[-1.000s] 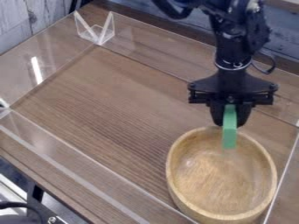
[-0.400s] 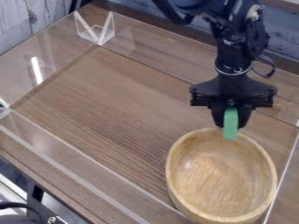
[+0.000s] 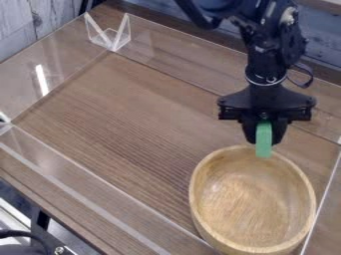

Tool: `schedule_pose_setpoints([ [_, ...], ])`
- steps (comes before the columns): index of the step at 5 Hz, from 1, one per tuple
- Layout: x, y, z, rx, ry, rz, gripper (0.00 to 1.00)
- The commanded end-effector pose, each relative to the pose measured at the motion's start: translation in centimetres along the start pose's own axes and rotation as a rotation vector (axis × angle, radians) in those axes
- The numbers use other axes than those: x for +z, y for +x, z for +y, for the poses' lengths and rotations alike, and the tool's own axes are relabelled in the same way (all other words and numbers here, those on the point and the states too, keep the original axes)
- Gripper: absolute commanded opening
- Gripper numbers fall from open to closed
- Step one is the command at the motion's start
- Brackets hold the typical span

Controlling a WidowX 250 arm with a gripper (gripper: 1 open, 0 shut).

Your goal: Put green stick into wooden bowl

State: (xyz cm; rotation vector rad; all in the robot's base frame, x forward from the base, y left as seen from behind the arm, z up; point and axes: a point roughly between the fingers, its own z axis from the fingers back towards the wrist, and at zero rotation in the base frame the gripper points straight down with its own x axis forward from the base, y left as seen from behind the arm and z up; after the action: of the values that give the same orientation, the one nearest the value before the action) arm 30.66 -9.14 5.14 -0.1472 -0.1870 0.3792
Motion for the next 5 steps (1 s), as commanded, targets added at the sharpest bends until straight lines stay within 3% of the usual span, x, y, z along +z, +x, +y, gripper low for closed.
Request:
schedule_pose_setpoints([
  [1,0.0,-0.1,-0.3,-0.022,-0.005,-0.005,0.0],
  [3,-0.5,-3.6,1.5,-0.132,0.03,0.047,0.0],
  [5,-1.0,-4.6,1.8,-0.21,0.029,0.074,0.0],
])
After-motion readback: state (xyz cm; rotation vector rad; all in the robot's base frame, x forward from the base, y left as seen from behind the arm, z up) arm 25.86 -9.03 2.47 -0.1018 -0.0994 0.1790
